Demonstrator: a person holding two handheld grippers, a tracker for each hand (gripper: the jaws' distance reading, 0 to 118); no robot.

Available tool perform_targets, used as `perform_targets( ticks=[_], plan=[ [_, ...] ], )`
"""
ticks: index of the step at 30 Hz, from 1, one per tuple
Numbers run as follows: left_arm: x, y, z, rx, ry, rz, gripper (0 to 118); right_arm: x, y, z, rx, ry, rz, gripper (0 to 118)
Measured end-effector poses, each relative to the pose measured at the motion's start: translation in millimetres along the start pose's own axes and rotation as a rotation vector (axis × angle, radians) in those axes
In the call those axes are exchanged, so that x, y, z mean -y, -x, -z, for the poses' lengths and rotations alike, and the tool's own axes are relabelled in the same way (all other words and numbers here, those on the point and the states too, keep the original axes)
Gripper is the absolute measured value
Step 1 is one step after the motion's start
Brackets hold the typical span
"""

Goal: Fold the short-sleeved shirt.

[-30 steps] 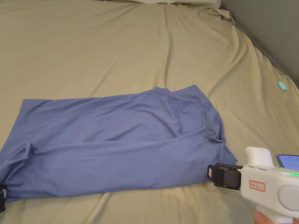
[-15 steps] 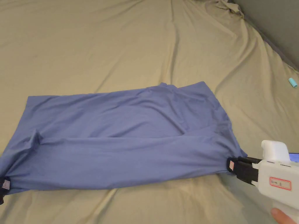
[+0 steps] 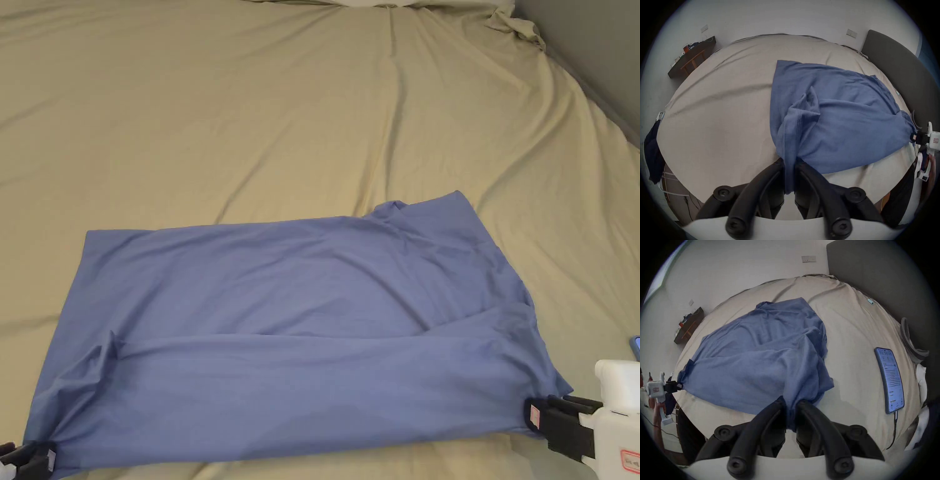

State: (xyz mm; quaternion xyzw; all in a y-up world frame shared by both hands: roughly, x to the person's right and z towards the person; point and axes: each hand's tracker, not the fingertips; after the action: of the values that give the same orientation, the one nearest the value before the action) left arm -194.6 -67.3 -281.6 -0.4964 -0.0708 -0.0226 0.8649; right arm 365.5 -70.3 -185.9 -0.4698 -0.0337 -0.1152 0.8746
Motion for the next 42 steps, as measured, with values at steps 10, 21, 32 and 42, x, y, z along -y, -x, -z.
perform_targets(
  ticks=[10,21,32,42],
  plan=[
    [-8,4,-83,-0.089,-0.204,0.014,81,-25,31,-54,0.083,-0.060,-0.149,107],
    [-102,-22,-128,-0.038,-0.537,0.043,0,-83,79,-85,0.000,-0.360,-0.148,3],
    [-252,-13,60,0.025,-0.237,0.075,0,-134,100,-50,-0.054,-0.363,-0.188,3],
    [-269,12,198,-0.046,0.060,-0.049,71,-152,95,5,-0.062,-0.265,-0.195,3]
  ],
)
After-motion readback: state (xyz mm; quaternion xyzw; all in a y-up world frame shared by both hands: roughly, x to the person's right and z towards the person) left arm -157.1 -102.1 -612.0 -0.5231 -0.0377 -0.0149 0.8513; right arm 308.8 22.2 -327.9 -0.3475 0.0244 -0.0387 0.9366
